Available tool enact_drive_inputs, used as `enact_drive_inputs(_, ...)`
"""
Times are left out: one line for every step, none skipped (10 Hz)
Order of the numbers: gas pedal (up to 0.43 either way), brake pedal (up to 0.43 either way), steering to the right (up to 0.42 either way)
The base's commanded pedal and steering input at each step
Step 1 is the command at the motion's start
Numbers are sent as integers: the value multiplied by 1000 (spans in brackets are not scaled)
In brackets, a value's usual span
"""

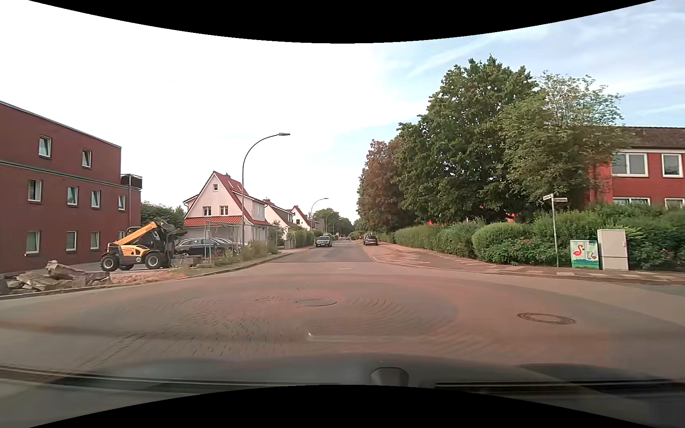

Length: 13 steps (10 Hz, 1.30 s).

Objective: Follow the waypoints while adhering to traffic rules and regulations

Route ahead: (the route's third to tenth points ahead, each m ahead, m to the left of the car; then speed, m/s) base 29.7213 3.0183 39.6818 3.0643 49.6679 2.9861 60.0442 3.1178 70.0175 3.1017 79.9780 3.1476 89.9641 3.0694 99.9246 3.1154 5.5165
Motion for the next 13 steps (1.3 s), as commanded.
enact_drive_inputs(87,0,-4)
enact_drive_inputs(87,0,-3)
enact_drive_inputs(87,0,-3)
enact_drive_inputs(87,0,-5)
enact_drive_inputs(87,0,-4)
enact_drive_inputs(87,0,-5)
enact_drive_inputs(87,0,-4)
enact_drive_inputs(87,0,-3)
enact_drive_inputs(87,0,-3)
enact_drive_inputs(87,0,-3)
enact_drive_inputs(98,0,-4)
enact_drive_inputs(98,0,-7)
enact_drive_inputs(98,0,-9)
